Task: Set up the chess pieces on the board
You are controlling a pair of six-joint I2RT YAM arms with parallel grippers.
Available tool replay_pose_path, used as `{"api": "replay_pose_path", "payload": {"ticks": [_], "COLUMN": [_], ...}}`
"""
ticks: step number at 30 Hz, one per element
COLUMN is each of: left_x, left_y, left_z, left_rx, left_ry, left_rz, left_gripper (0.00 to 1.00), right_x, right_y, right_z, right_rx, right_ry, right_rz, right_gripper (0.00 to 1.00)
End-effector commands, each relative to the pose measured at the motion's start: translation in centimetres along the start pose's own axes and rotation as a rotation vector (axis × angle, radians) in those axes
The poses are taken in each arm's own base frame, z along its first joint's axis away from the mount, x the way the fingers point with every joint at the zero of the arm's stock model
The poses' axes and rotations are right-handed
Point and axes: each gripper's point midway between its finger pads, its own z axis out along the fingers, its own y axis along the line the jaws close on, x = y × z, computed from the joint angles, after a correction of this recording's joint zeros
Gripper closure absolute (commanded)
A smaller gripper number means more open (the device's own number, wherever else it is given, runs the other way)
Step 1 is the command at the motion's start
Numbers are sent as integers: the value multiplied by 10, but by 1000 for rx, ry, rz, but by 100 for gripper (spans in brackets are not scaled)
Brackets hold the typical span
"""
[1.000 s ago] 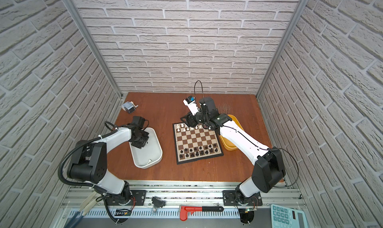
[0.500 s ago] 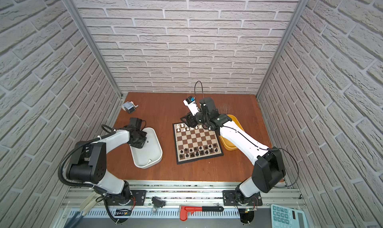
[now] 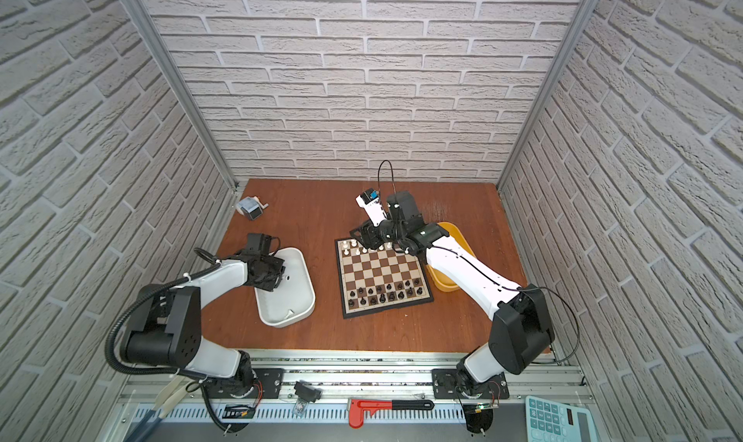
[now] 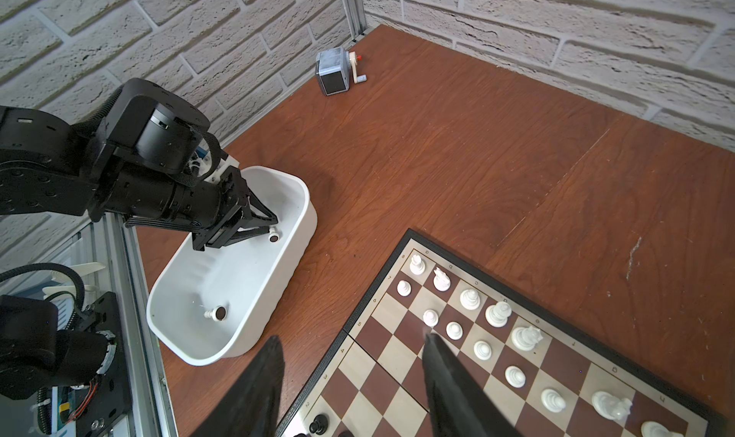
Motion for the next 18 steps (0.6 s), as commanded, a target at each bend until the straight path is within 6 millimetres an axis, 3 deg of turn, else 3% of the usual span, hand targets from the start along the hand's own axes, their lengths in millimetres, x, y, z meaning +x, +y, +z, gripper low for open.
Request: {"api": "replay_pose_path", "payload": {"ticks": [1,18], "left_x": [11,16], "left_y": [15,23], "left_z": [8,-9], "left_rx": [-39,-126], "left_ry": [64,94], "left_rz": [-3,100], "left_gripper": [76,72], "right_x": [-15,-12], "right_y": [12,14], "right_z": [-12,-5], "right_rx": [-27,-40], "right_ry": [-67,-55], "right_rz": [-15,-7], "right_gripper": [43,44]}}
